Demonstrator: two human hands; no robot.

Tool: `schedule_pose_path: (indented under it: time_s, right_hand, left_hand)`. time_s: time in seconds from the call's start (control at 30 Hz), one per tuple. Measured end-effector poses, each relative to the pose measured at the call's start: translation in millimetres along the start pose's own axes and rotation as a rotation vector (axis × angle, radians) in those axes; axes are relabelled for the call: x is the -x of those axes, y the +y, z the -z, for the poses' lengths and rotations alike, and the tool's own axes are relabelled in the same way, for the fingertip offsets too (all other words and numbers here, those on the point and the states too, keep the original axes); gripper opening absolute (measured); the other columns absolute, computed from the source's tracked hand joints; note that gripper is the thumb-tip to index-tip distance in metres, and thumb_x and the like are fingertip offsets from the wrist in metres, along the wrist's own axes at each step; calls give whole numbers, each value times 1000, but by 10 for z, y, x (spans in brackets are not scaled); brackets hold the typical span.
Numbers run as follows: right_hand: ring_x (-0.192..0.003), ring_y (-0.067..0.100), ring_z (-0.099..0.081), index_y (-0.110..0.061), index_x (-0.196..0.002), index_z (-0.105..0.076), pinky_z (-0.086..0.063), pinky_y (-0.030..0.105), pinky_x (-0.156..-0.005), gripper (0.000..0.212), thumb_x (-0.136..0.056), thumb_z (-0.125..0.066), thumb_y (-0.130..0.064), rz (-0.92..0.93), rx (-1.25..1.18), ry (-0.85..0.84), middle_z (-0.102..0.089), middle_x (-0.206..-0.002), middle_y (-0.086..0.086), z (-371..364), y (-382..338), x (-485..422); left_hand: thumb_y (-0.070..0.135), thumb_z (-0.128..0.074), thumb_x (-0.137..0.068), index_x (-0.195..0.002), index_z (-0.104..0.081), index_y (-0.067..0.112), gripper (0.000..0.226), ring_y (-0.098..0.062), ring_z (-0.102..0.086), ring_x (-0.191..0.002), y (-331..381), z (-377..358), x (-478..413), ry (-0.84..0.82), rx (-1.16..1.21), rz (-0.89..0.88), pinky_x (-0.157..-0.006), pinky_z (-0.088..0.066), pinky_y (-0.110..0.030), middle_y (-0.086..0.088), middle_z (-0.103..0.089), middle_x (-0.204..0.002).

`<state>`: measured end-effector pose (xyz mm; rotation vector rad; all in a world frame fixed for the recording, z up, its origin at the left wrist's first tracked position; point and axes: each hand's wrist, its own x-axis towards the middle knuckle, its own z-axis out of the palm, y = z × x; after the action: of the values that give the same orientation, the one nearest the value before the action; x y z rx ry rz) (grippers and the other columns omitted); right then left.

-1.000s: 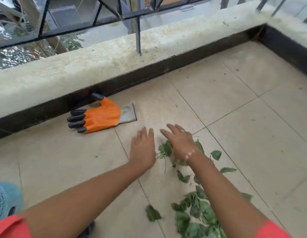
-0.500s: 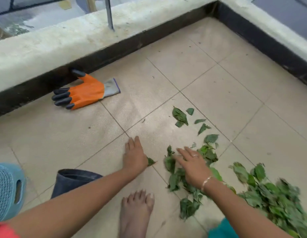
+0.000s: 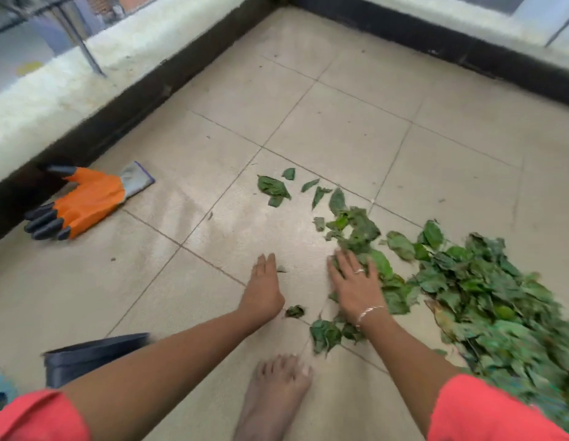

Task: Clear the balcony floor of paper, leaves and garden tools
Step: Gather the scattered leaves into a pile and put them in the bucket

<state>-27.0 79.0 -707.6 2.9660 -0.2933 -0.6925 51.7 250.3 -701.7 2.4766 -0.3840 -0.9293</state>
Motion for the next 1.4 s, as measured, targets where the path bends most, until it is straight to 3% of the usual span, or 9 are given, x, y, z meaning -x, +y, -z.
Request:
schedule_pose_path:
  time_s: [0.17,0.27,0.33,0.43,0.63,0.77,1.13,1.27,1.4]
  right_hand:
    - [-144,29,10,-21,-150,-2,3,57,-113,68,-92,-34,-6,-307,-127,72,14,-155,9,54,376,328]
    - [-144,30,-2,-17,-148,-7,0,56,-111,82,-79,-47,1,49,-113,179,10,-154,10,47,-48,360]
    - [-134,31,-37,-15,-137,-34,-31,57,-105,79,-65,-66,-17,371,-67,244,-28,-150,13,-138,-398,338]
    - [-117,22,-55,-21,-122,-45,-50,48,-90,50,-72,-49,-26,511,-19,214,-52,-134,4,-383,-566,307]
    - [-141,26,-13,-15,-141,-29,-5,49,-111,60,-82,-37,-6,123,-21,355,-44,-139,7,-726,277,370]
    - [-143,17,13,-21,-133,-38,-5,49,-109,58,-97,2,-42,-84,-86,255,-46,-140,6,-641,747,477]
    - [-144,18,10,-21,-137,-35,1,53,-110,57,-98,0,-44,-145,26,204,-39,-144,7,-789,1289,406]
    - [-139,27,-17,-15,-127,-53,14,45,-111,63,-97,-6,-46,-336,-54,227,-49,-137,11,-608,1552,441]
    - [-128,31,-41,-12,-125,-53,3,47,-112,54,-72,-59,-7,-182,-83,476,-52,-133,17,-433,834,159]
  left_hand:
    - [-4,-39,-90,-150,-4,8,71,-26,-5,-145,266,117,-400,111,-31,-99,-117,-15,-36,-14,1,-158]
    - [-2,-44,-87,-148,-14,6,69,-31,-15,-142,342,316,-811,255,-73,-123,-114,-25,-42,-18,-10,-155]
    - [5,-49,-90,-147,-16,4,66,-34,-16,-141,363,431,-1035,291,-132,-122,-112,-27,-44,-20,-11,-154]
    - [20,-54,-91,-147,-15,5,70,-35,-13,-142,362,574,-1294,301,-241,-132,-113,-24,-46,-20,-8,-155]
    - [45,-56,-88,-150,-6,14,85,-37,-1,-144,438,748,-1679,261,-325,-138,-115,-11,-49,-17,3,-157]
    - [53,-49,-89,-151,-9,18,81,-38,2,-144,663,550,-1838,214,-270,-161,-116,-3,-49,-16,2,-157]
    - [50,-38,-95,-151,-6,19,71,-21,9,-145,1593,-794,-942,-113,-110,-595,-117,6,-42,-3,8,-158]
    - [47,-35,-97,-149,-15,21,62,-19,3,-146,1305,-553,-917,80,-33,-554,-119,4,-42,-1,-2,-159]
    - [42,-37,-97,-148,-22,13,60,-27,-4,-146,592,-32,-1066,456,-71,-184,-118,-2,-44,-10,-11,-157]
